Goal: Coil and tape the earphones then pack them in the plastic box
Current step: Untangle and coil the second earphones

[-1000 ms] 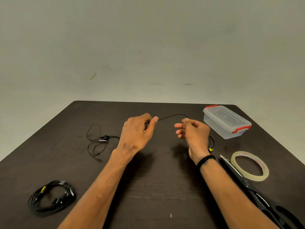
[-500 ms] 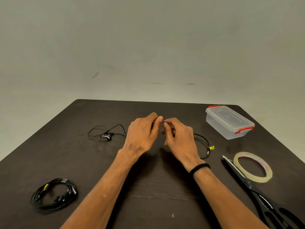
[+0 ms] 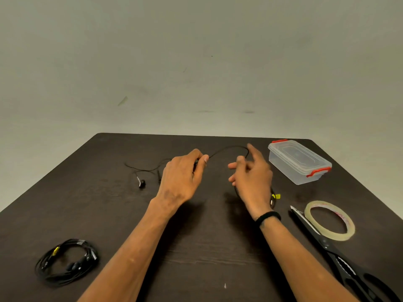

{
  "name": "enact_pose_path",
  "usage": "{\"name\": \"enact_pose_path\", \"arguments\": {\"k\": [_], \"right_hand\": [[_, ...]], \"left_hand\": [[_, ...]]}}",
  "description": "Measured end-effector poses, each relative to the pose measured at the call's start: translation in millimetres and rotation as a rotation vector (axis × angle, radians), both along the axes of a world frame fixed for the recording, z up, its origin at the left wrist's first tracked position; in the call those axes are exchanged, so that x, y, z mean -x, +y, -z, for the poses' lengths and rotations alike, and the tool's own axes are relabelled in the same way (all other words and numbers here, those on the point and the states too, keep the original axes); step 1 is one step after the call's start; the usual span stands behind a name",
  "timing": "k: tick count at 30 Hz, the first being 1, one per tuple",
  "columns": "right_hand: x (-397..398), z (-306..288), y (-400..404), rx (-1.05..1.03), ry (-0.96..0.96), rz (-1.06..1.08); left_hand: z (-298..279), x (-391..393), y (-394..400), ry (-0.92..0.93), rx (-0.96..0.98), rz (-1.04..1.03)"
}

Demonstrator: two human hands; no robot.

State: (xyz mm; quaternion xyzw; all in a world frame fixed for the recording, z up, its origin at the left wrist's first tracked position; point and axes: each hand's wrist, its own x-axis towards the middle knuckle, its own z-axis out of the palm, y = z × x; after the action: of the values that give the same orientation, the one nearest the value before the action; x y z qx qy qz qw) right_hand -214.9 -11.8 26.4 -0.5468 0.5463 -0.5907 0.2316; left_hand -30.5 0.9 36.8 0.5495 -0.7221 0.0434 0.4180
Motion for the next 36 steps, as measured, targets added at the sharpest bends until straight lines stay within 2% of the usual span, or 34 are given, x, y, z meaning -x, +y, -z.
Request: {"name": "enact_pose_path", "arguments": {"k": [4,6,8,16,26,34,36], "right_hand": [[-17,-2,15,0.161,0.287,-0.252],[-21,2,14,0.212,0.393,-0.277],[-22,7,13,0.218,0.413,-0.274],[-18,5,12,0.129,0.276,-0.237],[-3,1,-1,-0.108,-0.248,-0.081],[0,-1,-8,-0.169,-0.519,-0.024],[0,-1,-7,-0.159,-0.472,0.016]], "left_hand": [[1,3,1,0.016,0.031,0.003],[0,4,2,0.016,0.039,0.035],[0,6,4,0.006,0.040,0.059],[1,8,3,-0.012,0.006,0.058],[-1,2,2,0.022,-0.039,0.003],[-2,2,2,-0.077,-0.068,0.067],[-1,3,2,-0.092,-0.060,0.104]]}}
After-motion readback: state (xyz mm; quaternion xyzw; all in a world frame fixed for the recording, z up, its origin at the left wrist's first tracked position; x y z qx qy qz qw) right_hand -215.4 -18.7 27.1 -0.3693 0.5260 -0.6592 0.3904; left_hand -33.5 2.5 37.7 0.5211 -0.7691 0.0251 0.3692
